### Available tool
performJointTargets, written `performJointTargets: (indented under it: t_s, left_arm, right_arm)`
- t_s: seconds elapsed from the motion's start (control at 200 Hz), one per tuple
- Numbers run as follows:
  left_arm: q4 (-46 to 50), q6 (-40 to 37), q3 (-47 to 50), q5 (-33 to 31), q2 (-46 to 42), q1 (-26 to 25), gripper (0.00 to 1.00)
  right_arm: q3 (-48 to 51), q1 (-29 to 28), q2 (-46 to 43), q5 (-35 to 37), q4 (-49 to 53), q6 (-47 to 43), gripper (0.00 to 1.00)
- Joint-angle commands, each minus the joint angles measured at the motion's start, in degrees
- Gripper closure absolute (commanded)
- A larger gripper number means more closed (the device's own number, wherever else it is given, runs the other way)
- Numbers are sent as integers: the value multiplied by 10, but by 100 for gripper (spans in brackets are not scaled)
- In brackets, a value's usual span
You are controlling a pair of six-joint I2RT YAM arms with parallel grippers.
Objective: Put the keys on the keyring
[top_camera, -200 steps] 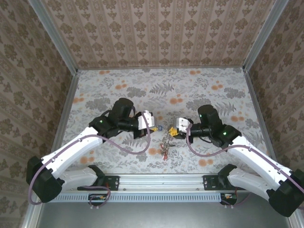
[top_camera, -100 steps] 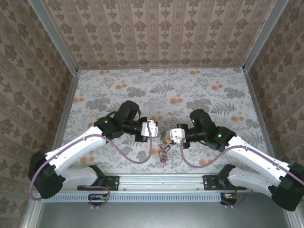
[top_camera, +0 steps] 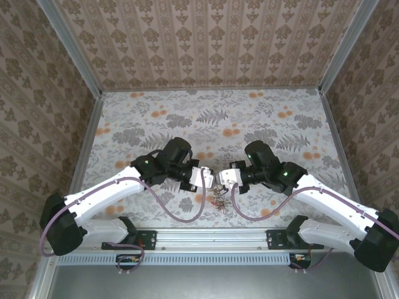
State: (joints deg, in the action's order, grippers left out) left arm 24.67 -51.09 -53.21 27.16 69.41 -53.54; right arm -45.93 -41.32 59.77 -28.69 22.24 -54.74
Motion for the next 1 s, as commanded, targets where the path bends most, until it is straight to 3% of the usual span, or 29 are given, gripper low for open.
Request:
performJointTargets:
  t_s: [0.0, 0.995]
  left_arm:
    - [-2, -19, -5, -9, -6, -7, 100]
    - [-67, -29, 49, -37, -50, -21, 100]
  right_arm:
    - [-20, -2, 0, -26, -2, 3, 100]
    - [-13, 36, 2, -48, -38, 100, 100]
